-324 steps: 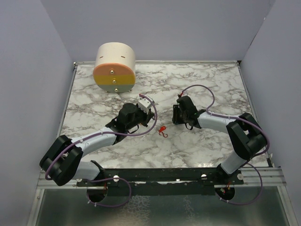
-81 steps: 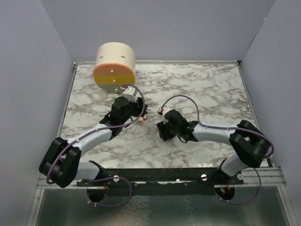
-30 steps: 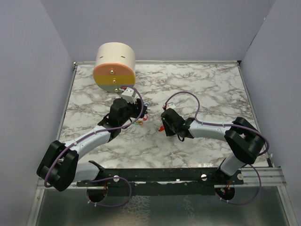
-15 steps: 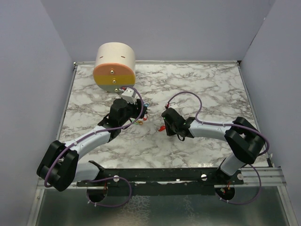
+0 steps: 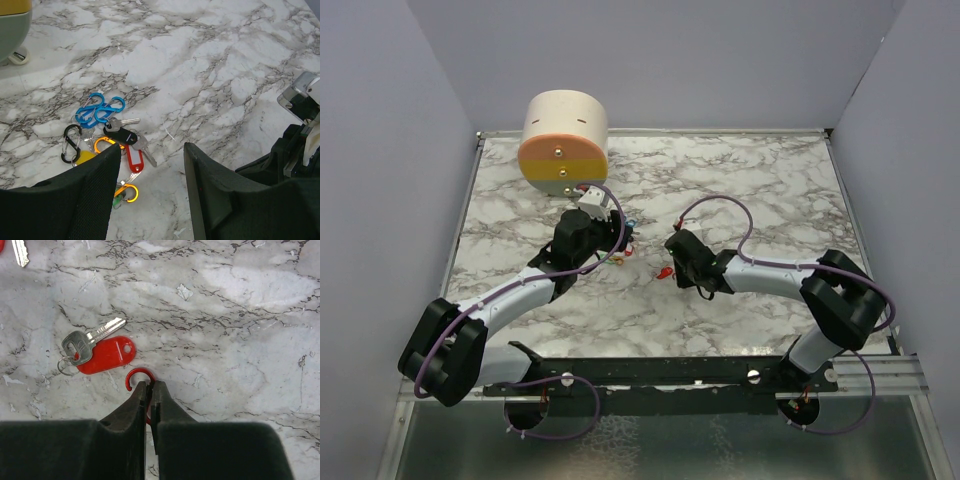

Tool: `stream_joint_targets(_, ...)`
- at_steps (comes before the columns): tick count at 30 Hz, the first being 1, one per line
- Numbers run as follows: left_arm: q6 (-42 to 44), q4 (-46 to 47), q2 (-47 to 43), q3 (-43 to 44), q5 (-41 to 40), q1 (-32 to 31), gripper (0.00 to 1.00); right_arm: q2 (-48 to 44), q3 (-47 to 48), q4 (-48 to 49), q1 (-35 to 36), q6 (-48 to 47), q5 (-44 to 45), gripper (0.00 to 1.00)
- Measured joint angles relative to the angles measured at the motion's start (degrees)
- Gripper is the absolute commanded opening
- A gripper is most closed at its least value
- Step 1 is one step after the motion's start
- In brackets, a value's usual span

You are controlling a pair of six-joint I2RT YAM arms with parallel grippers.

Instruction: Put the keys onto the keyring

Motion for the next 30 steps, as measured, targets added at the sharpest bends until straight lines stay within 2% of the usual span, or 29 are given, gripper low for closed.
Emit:
stream_joint_targets(12, -0.1, 0.0, 0.0, -0.3, 0.7, -1.4, 0.56, -1.6, -0.2, -2.2, 0.0, -0.5, 1.2, 0.01)
stream_joint_targets(21, -0.8, 0.0, 1.3, -1.7, -1.3, -13.0, 0.54, -3.1, 1.3, -5.2, 0.0, -2.2, 5.9, 0.01)
stream_joint_targets(30, -2.7, -1.6, 4.1, -4.7, -4.0, -15.7, 0.49, -8.9, 1.4, -6.3, -1.6, -3.6, 8.5, 0.01)
